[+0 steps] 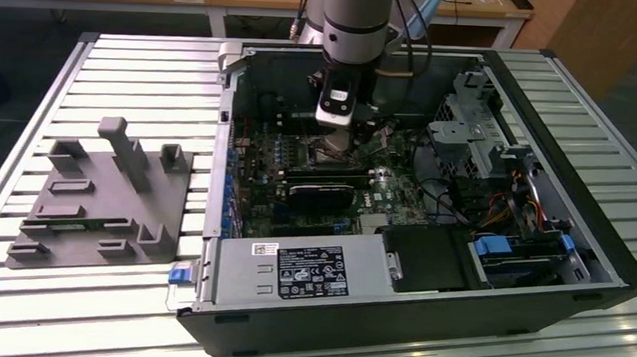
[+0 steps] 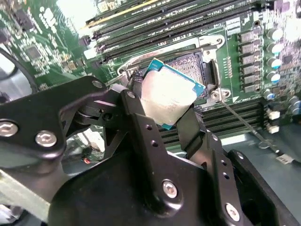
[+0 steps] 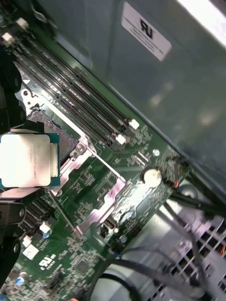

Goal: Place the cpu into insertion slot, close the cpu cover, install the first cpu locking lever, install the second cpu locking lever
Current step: 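Place the cpu into insertion slot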

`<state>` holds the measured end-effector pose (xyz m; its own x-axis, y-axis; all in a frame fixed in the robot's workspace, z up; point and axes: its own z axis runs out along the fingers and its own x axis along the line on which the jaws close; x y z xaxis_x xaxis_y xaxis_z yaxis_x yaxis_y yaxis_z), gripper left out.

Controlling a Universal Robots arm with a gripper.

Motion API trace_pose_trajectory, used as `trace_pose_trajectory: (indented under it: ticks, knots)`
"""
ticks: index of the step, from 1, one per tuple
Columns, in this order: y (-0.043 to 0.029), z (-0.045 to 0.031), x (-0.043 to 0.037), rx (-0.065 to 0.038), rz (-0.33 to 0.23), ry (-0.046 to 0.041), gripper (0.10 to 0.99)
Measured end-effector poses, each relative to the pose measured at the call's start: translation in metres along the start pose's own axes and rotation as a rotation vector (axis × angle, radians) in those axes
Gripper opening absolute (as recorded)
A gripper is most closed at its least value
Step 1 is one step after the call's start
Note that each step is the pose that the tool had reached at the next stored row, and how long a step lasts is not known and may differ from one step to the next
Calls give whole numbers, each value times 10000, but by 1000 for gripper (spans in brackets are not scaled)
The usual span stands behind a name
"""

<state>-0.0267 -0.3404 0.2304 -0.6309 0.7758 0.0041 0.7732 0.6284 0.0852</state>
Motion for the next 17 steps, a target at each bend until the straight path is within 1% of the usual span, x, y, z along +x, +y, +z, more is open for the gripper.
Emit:
trace_pose_trajectory:
  ticks: [8, 17]
  knots:
    - [-1, 10, 0, -3, 1361, -119, 541]
    - [-2, 17, 0, -2, 2584, -231, 541]
